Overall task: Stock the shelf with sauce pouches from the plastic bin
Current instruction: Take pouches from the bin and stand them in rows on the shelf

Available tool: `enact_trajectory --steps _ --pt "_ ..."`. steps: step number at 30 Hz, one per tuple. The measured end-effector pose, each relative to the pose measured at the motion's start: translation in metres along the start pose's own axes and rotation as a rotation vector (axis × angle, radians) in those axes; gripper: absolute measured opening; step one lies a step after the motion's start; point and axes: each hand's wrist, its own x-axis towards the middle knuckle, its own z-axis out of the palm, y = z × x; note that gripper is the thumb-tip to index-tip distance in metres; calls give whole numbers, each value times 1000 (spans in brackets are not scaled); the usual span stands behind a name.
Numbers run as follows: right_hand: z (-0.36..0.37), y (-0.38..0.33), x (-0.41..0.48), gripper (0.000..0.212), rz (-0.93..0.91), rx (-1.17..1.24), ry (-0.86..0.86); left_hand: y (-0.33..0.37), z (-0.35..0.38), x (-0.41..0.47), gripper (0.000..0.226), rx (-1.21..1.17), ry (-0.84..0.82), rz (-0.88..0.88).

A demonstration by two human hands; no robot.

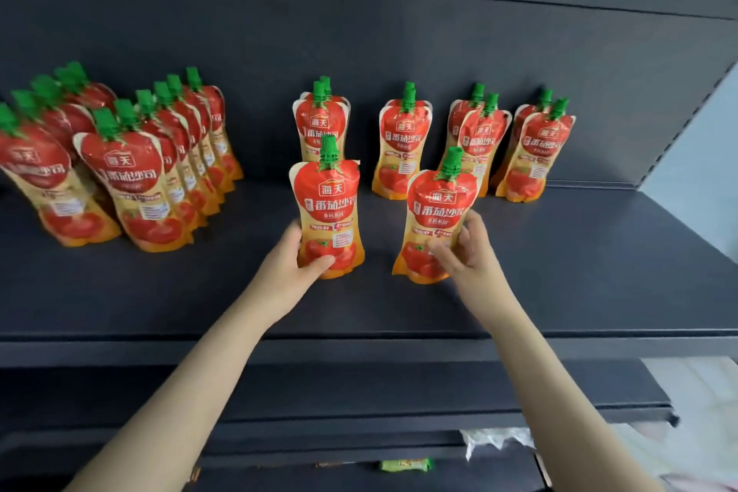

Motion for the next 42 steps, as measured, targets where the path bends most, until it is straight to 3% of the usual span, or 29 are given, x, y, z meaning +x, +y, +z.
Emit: enact_trajectory --steps 5,19,24,32,42 --pt "-13 12 3 42 40 -273 -84 -3 0 9 53 176 60 31" --pt "24 22 89 48 13 -324 62 -17 -17 95 54 127 101 16" --pt "18 33 87 50 -7 -521 20 -28 -23 97 49 139 89 5" --pt "23 31 109 58 21 -520 72 -24 -25 111 38 246 179 47" --pt "28 37 123 63 24 -520 139 -23 -22 125 42 286 234 45"
